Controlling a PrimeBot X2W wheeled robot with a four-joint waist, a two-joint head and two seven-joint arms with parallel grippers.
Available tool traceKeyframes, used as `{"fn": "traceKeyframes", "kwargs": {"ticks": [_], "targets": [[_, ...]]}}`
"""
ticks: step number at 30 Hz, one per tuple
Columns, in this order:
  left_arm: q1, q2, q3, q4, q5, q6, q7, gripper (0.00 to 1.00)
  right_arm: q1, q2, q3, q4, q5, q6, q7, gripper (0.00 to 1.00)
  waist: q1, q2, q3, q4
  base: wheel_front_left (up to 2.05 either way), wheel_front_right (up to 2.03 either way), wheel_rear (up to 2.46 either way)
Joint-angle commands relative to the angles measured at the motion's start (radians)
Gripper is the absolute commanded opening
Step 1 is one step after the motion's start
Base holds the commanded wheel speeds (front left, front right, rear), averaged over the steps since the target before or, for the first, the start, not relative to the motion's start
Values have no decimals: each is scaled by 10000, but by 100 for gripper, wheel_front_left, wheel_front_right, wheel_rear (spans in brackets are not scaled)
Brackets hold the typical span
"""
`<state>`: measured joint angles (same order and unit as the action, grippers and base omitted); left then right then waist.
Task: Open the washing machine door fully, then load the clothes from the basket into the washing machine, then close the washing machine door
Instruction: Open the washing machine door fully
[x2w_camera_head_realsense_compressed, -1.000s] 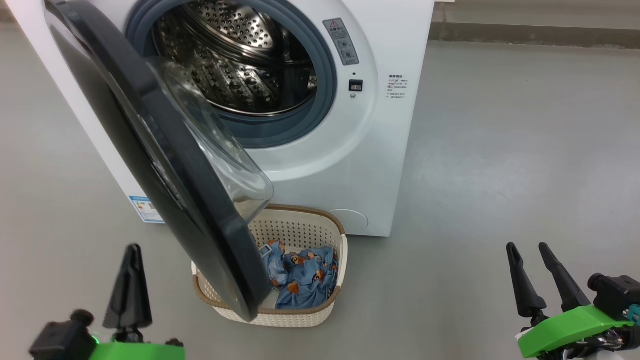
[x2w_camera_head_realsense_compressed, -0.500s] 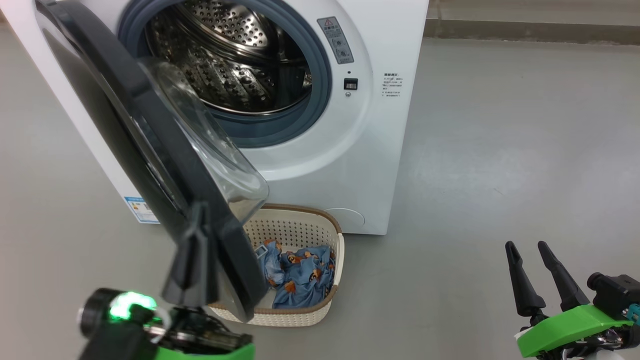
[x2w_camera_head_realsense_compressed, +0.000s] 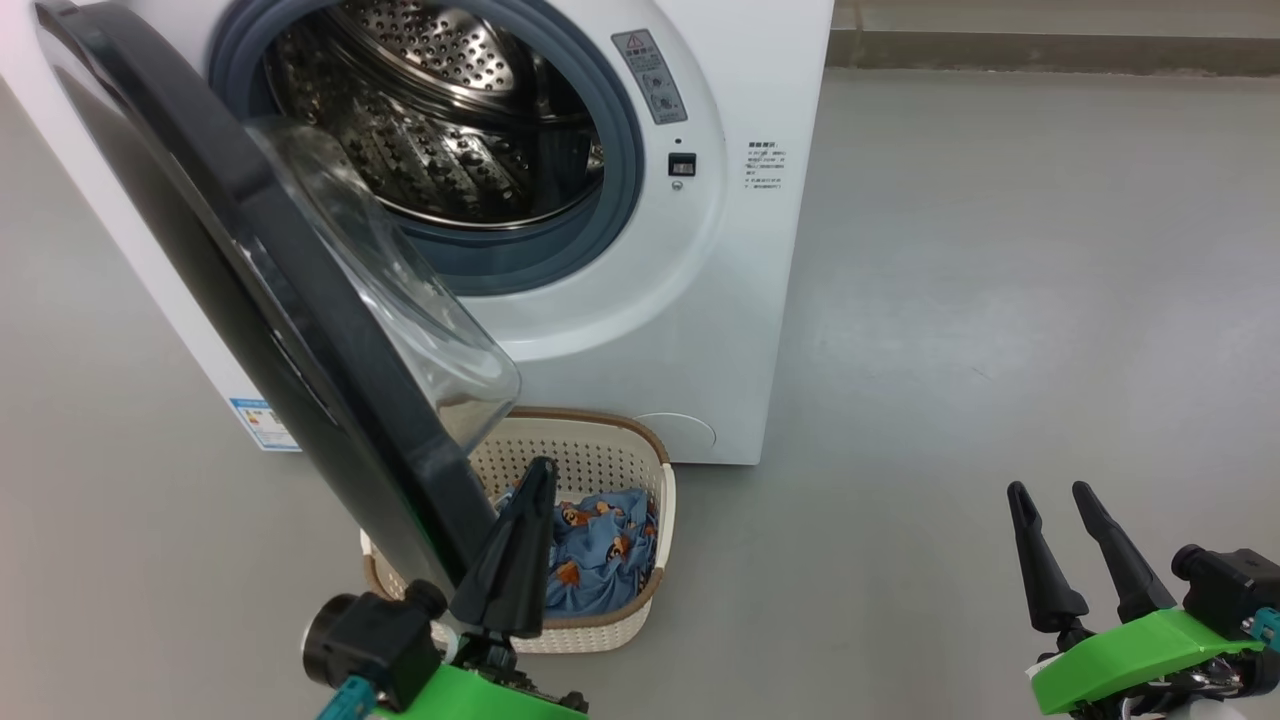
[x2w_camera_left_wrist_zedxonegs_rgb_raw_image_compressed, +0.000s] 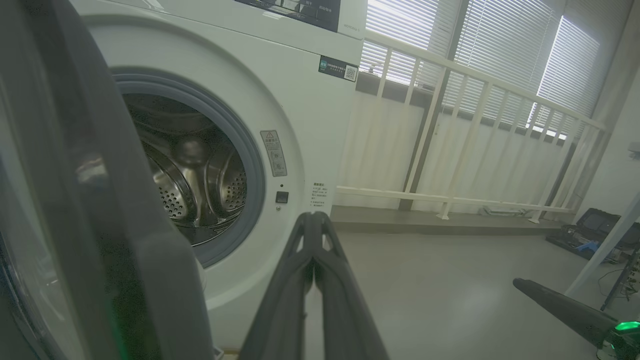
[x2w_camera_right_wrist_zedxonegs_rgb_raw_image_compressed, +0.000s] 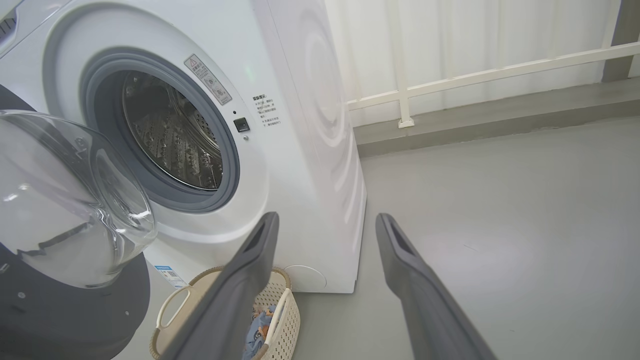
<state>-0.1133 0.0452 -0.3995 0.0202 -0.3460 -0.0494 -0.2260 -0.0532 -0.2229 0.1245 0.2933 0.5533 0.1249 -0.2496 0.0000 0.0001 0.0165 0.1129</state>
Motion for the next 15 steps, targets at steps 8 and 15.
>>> {"fn": "traceKeyframes", "kwargs": {"ticks": [8, 15], "targets": [[-910, 51, 260, 1518, -628, 39, -256, 0, -296, -141, 138, -273, -128, 58, -122, 100, 0, -1, 23, -99, 0, 0, 0], [-1193, 51, 514, 2569, -826, 55, -332, 0, -289, -141, 99, -320, -137, 58, -122, 100, 0, -1, 5, -109, 0, 0, 0]]}}
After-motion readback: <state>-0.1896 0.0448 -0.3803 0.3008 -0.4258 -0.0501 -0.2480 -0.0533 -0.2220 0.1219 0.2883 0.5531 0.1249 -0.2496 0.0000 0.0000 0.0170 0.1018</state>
